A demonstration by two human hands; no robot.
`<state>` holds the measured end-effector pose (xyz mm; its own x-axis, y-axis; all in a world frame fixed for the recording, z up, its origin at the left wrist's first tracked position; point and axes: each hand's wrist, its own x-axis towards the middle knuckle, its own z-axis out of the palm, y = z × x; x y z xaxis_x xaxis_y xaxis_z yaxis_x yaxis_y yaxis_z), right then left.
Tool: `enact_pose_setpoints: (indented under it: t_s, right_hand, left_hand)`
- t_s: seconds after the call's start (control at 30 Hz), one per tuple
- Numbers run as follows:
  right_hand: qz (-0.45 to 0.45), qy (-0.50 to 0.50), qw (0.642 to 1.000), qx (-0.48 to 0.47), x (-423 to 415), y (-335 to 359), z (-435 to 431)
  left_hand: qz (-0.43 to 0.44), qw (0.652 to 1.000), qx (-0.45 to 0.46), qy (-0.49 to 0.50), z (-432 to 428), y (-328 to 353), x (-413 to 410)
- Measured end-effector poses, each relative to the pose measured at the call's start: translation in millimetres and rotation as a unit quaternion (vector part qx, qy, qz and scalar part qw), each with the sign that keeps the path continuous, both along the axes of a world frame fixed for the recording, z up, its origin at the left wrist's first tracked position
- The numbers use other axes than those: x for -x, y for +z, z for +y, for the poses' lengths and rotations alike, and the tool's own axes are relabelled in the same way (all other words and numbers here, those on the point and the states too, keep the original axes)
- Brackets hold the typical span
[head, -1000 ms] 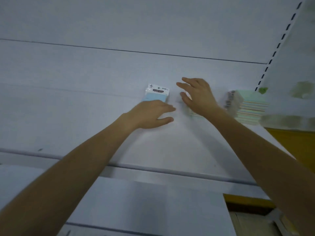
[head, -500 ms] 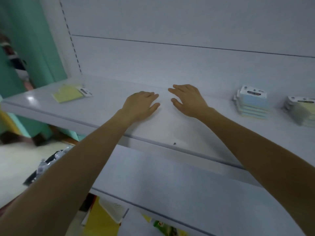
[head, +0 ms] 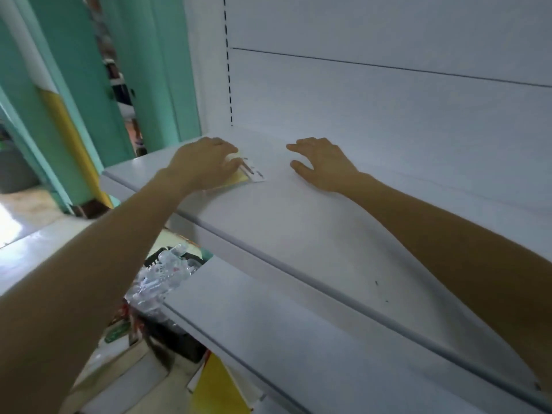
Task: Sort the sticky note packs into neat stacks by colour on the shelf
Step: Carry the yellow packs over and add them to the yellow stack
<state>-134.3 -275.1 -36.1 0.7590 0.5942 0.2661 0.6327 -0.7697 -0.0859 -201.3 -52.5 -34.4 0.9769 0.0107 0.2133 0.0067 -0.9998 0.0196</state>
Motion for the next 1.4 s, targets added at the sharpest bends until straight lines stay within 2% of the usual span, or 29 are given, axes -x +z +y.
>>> enact_pose_setpoints:
  t_s: [0.2, 0.3, 0.43, 0.53, 0.7, 0.83, 0.9, 1.0, 1.07, 1.17, 1.27, 1.4]
  right_hand:
    - [0.090, 0.047, 0.990, -0.096, 8.8, -7.4, 68.9]
    - [0.117, 0.007, 0.986, -0.118, 14.7, -13.4, 92.6]
    - [0.155, -0.041, 0.979, -0.122, 18.8, -13.3, 98.1]
    - [0.181, -0.099, 0.971, -0.118, 19.1, -10.7, 83.5]
    - [0.160, -0.228, 0.949, -0.149, 26.3, -7.0, 43.7]
    - [0.073, -0.330, 0.919, -0.201, 32.8, -13.4, 23.5]
    - [0.075, -0.374, 0.898, -0.221, 36.0, -15.4, 20.2]
    - [0.101, -0.425, 0.889, -0.140, 39.6, -14.5, 21.1]
    - [0.116, -0.412, 0.894, -0.131, 40.1, -13.5, 23.3]
    - [0.129, -0.374, 0.897, -0.196, 37.0, -14.4, 26.1]
    - [0.120, -0.334, 0.902, -0.248, 36.5, -12.3, 31.2]
    - [0.114, -0.296, 0.897, -0.309, 36.8, -7.9, 28.9]
  left_hand:
    - [0.055, 0.998, 0.029, 0.021, 65.3, -0.6, -23.8]
    - [0.113, 0.993, 0.037, -0.017, 75.2, -2.4, -41.1]
    - [0.116, 0.988, 0.068, -0.079, 83.0, -6.5, -61.4]
    - [0.113, 0.983, 0.077, -0.121, 81.3, -8.7, -67.6]
    - [0.119, 0.974, 0.102, -0.165, 59.7, -9.2, -80.0]
    - [0.076, 0.980, 0.123, -0.140, 40.9, -13.4, -83.2]
    - [0.037, 0.985, 0.130, -0.105, 31.4, -20.0, -81.8]
    - [0.040, 0.982, 0.167, -0.081, 24.9, -20.8, -83.7]
    - [0.051, 0.980, 0.164, -0.097, 25.4, -21.4, -87.5]
    - [0.058, 0.975, 0.165, -0.139, 26.6, -25.1, -91.3]
    - [0.041, 0.947, 0.249, -0.197, 26.7, -25.2, -92.2]
    - [0.008, 0.913, 0.341, -0.222, 25.8, -18.7, -87.4]
